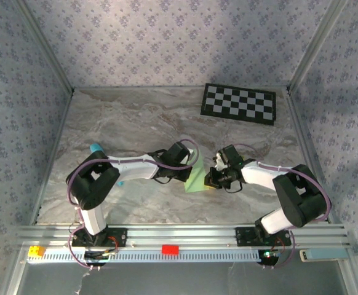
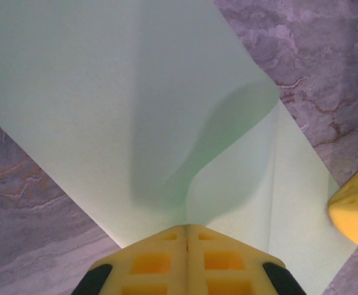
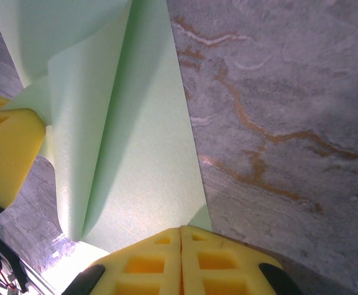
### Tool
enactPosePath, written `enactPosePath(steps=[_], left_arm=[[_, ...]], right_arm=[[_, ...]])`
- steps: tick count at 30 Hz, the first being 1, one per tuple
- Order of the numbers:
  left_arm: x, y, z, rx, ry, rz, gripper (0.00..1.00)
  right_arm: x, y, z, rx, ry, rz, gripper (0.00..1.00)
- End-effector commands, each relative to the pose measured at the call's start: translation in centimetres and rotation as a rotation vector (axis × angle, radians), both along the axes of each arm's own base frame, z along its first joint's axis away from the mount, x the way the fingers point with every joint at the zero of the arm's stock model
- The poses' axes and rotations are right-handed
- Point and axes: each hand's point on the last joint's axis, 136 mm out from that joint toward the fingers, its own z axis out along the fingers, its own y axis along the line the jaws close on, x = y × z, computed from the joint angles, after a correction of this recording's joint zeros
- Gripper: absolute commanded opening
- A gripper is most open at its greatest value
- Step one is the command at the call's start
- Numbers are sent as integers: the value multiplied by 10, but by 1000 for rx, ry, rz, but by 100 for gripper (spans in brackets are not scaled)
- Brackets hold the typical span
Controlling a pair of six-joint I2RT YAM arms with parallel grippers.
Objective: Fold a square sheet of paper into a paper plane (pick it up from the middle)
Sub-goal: Fold the triangle a second time at the center of the table.
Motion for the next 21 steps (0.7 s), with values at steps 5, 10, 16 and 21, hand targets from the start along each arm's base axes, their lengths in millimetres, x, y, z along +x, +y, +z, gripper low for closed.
enactPosePath(steps=[5,10,16,21], left_arm=[[4,-5,-2,27,-18,-22,0],[2,-3,-6,46,-10,-20,0],[-5,-5,-14,58,12,-35,0],[-9,-6,-16,63,18,-38,0]], right_arm=[[-12,-19,-17,-100,63,-14,8],[-10,-17,-14,-84,59,-12,9],[2,-2,9,16,-6,-6,12],[10,12,29,110,-48,-2,13]])
